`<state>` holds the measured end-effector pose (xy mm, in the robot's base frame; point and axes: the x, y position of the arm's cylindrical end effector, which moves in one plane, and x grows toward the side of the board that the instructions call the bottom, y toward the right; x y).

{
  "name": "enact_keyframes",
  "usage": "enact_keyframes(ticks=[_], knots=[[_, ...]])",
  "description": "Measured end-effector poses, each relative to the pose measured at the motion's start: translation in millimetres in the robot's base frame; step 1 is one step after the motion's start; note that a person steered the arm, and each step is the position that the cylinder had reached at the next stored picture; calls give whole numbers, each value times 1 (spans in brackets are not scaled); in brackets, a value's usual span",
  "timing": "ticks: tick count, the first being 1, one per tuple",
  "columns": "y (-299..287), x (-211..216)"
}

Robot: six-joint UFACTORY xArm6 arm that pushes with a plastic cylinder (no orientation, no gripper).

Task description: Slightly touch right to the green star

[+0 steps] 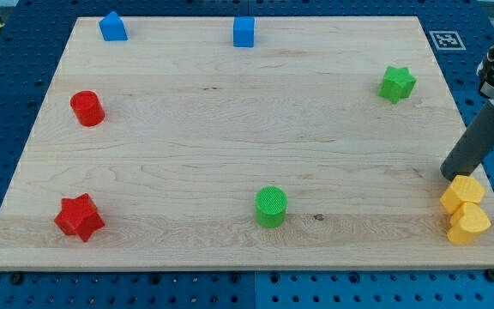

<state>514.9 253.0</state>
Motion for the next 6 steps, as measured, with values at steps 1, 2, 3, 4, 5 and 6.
enact_keyframes(ticks=[1,2,3,4,5,6], knots=[[-17,-22],[-18,-68],[-18,-121],[-4,-165],[7,-207],[-26,-233]])
